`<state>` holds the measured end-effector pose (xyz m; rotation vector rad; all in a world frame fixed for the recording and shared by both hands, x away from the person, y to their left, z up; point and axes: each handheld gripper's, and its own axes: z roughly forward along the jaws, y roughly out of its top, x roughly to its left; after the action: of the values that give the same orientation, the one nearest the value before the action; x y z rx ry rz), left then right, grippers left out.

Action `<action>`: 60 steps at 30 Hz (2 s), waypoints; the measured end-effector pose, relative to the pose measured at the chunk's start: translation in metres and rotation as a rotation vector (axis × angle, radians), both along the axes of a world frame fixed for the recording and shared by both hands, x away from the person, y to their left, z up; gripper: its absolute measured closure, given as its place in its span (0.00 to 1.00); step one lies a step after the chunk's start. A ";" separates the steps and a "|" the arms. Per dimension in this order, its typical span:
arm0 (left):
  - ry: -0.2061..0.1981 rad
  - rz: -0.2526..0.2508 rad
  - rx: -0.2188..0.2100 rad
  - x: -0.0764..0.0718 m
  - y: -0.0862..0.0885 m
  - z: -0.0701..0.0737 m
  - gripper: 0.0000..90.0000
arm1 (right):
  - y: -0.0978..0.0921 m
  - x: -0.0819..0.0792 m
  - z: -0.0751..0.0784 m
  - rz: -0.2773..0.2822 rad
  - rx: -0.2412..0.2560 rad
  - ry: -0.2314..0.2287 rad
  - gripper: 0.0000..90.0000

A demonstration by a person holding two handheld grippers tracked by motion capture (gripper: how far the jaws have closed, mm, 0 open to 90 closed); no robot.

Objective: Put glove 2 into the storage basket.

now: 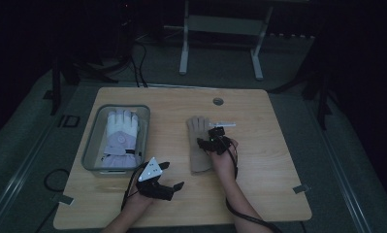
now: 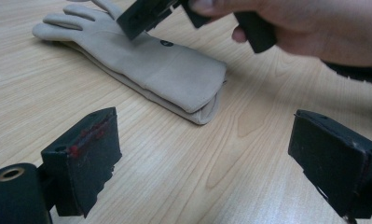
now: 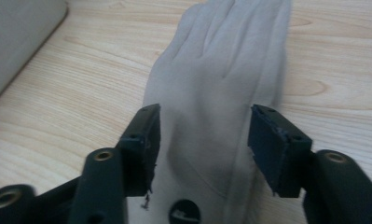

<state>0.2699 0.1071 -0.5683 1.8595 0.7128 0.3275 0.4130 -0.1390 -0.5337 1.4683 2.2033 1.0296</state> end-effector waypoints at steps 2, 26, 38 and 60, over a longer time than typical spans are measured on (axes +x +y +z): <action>0.003 0.004 0.008 0.001 0.000 0.000 0.10 | -0.007 0.001 0.005 0.008 -0.005 0.005 0.39; 0.077 -0.086 0.124 0.015 -0.021 0.002 0.11 | -0.060 -0.004 0.022 0.325 0.071 -0.079 0.19; 0.014 -0.137 0.186 0.029 -0.034 0.015 0.12 | -0.052 0.017 0.025 0.307 0.123 0.008 0.13; -0.024 -0.193 0.274 0.054 -0.082 0.019 0.16 | -0.036 0.071 0.018 0.202 0.130 0.112 0.38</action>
<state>0.3236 0.0255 -0.5498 2.1613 0.4844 0.3345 0.4844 -0.1746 -0.5152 1.4099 2.4465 1.2015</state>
